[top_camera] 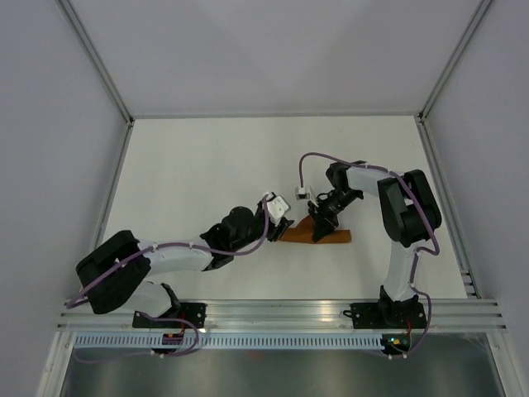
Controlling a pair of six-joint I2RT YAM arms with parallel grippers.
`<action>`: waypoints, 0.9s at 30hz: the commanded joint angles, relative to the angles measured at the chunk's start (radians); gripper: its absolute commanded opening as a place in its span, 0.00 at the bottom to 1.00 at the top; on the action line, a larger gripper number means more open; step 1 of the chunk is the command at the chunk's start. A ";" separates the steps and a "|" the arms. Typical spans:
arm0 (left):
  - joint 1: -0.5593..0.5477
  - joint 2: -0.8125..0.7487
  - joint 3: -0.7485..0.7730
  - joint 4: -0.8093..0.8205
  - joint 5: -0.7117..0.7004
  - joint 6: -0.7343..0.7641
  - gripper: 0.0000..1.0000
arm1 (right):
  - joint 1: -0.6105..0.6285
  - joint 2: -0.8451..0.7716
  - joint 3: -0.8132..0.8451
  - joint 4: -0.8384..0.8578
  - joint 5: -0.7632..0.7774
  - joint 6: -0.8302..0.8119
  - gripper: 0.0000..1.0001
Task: Fold the napkin, place the utensils inside, and roll it up
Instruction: Roll the napkin with the utensil
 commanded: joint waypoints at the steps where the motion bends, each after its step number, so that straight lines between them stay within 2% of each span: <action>1: -0.063 0.045 0.026 0.065 -0.147 0.296 0.55 | -0.002 0.099 0.009 -0.028 0.073 -0.084 0.22; 4: -0.132 0.144 0.066 0.028 -0.157 0.413 0.61 | -0.004 0.133 0.042 -0.046 0.081 -0.081 0.22; 10: -0.188 0.276 0.159 -0.038 -0.143 0.551 0.65 | -0.005 0.139 0.046 -0.026 0.096 -0.067 0.22; 21: -0.197 0.388 0.242 -0.139 0.023 0.582 0.66 | -0.010 0.164 0.054 -0.022 0.107 -0.053 0.22; 27: -0.195 0.439 0.273 -0.176 0.040 0.574 0.66 | -0.012 0.173 0.062 -0.025 0.107 -0.051 0.23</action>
